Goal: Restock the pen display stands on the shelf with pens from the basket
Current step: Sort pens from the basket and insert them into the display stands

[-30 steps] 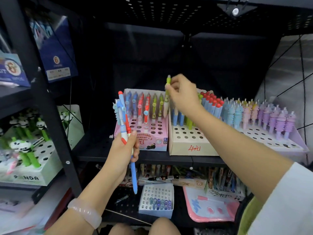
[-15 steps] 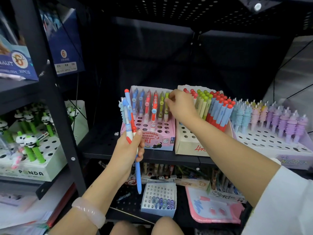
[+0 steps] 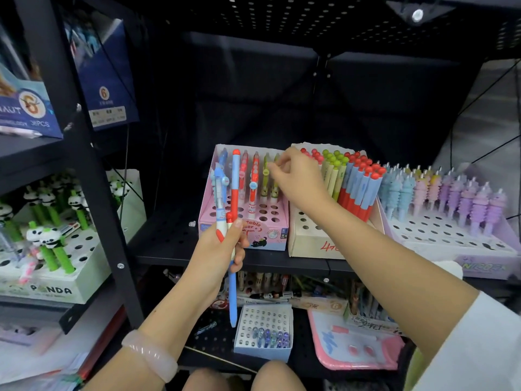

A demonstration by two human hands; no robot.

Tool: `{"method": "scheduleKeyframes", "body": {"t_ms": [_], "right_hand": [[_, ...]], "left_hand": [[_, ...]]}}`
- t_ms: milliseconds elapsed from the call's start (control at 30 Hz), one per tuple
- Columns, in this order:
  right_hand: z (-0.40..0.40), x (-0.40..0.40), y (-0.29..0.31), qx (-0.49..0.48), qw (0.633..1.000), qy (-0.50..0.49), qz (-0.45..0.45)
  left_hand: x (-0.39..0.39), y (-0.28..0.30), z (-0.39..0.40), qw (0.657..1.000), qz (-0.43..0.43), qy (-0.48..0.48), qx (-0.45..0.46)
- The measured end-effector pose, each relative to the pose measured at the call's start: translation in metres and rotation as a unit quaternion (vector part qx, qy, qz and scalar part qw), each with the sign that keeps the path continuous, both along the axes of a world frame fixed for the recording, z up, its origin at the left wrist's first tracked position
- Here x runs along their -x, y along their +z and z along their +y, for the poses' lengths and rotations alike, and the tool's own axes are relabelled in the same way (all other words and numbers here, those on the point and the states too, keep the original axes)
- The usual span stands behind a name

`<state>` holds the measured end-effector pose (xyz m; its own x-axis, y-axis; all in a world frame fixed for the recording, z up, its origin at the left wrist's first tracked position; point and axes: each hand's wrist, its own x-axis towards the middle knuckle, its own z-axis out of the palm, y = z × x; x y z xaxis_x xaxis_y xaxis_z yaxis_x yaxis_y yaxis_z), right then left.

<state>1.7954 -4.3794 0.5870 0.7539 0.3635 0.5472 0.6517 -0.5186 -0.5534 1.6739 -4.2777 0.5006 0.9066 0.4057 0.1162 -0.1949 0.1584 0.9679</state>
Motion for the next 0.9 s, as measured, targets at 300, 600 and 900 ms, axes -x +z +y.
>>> {"method": "scheduleKeyframes", "body": {"t_ms": [300,600,900], "right_hand": [[-0.029,0.015,-0.003,-0.120,0.955,0.178,0.206],[-0.112,0.002,0.020,-0.222,0.962,0.103,0.124],[-0.182,-0.022,0.010,-0.104,0.992,-0.064,-0.012]], "left_hand": [[-0.011,0.005,-0.034,0.999,-0.009,-0.037,-0.027],[-0.030,0.009,-0.071,0.998,0.004,-0.063,-0.028],[-0.044,0.008,-0.099,0.994,0.013,-0.101,-0.048]]}}
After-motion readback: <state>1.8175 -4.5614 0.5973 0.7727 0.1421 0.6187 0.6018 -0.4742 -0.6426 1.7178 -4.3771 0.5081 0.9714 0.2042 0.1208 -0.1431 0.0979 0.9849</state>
